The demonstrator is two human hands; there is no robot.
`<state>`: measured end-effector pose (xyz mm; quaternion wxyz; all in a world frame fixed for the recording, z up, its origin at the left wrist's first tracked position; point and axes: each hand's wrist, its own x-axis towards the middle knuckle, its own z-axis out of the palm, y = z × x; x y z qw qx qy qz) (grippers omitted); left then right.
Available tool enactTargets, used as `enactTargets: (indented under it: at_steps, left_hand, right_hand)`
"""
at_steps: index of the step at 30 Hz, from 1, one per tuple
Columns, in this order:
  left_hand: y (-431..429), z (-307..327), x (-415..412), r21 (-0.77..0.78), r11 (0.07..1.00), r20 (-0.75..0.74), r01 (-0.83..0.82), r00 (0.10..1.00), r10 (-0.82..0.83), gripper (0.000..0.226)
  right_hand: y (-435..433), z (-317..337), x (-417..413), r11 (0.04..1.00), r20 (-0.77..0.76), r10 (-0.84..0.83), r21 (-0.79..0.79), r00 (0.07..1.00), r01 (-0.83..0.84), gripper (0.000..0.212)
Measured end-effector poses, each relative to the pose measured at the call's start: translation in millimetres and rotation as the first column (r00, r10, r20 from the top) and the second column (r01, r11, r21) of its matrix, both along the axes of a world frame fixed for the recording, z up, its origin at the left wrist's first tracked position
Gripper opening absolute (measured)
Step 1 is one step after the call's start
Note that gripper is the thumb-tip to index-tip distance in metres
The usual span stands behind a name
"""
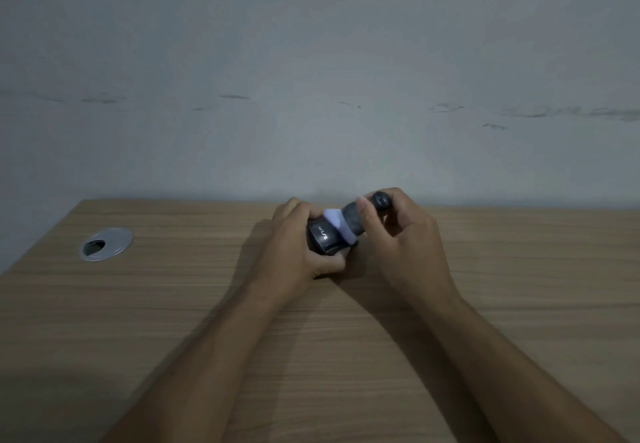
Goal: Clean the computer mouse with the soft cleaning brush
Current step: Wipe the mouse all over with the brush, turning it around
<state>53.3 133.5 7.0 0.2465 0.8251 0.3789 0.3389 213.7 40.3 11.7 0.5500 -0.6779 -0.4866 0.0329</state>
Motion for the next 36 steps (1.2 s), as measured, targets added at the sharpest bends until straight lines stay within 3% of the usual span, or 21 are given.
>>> enactTargets:
  at_steps: [4,7,10,12,14,22,26,28,32,36]
  left_hand:
    - [-6.6,2.4,-3.1,0.035,0.996,0.018,0.076,0.997,-0.077,0.051]
    - [-7.1,5.6,-2.4,0.04,0.996,0.025,0.077,0.997,-0.078,0.051]
    - [-5.1,6.3,-1.4,0.017,0.999,-0.024,0.045,0.999,-0.045,0.048]
    - [-2.0,5.4,0.1,0.011,0.999,-0.037,0.052,0.998,-0.051,0.036]
    - [-3.2,5.1,-0.1,0.035,0.998,-0.037,0.061,0.998,-0.059,0.03]
    - [-2.4,-1.9,-0.3,0.144,0.983,0.068,0.113,0.99,-0.124,0.057]
    - [-4.1,1.0,0.7,0.083,0.996,0.117,0.039,0.992,-0.048,0.055]
    - [-0.6,-0.6,2.1,0.024,1.0,0.119,0.012,0.993,-0.015,0.051]
    - [6.1,-6.4,2.0,-0.16,0.987,0.16,0.0,0.987,0.026,0.046]
    - [12.3,-10.8,-0.9,-0.233,0.972,0.273,0.009,0.96,0.057,0.05]
  right_hand:
    - [1.0,-9.3,22.9,0.985,0.014,-0.101,-0.137,0.995,0.102,0.019]
    - [-1.8,-1.2,18.3,0.992,-0.042,-0.129,-0.025,0.991,0.128,0.02]
    - [-6.3,16.4,-3.8,0.993,-0.057,0.029,0.116,0.998,-0.022,0.013]
    - [-5.8,16.3,-15.0,0.987,0.035,0.117,0.109,0.993,-0.12,0.011]
    - [-2.6,9.7,-16.1,0.99,0.027,0.109,0.092,0.994,-0.111,0.011]
    - [5.7,-15.5,22.7,0.996,-0.048,-0.081,-0.045,0.996,0.079,0.015]
    - [0.6,-1.8,12.8,0.987,-0.096,-0.115,0.101,0.989,0.125,0.021]
    - [-3.2,6.5,0.5,0.985,-0.079,-0.028,0.17,0.996,0.042,0.021]
    - [-5.9,3.3,-13.5,0.98,0.042,0.154,0.118,0.987,-0.158,0.017]
    - [-2.6,-3.4,-0.2,0.992,0.019,0.078,0.102,0.997,-0.08,0.015]
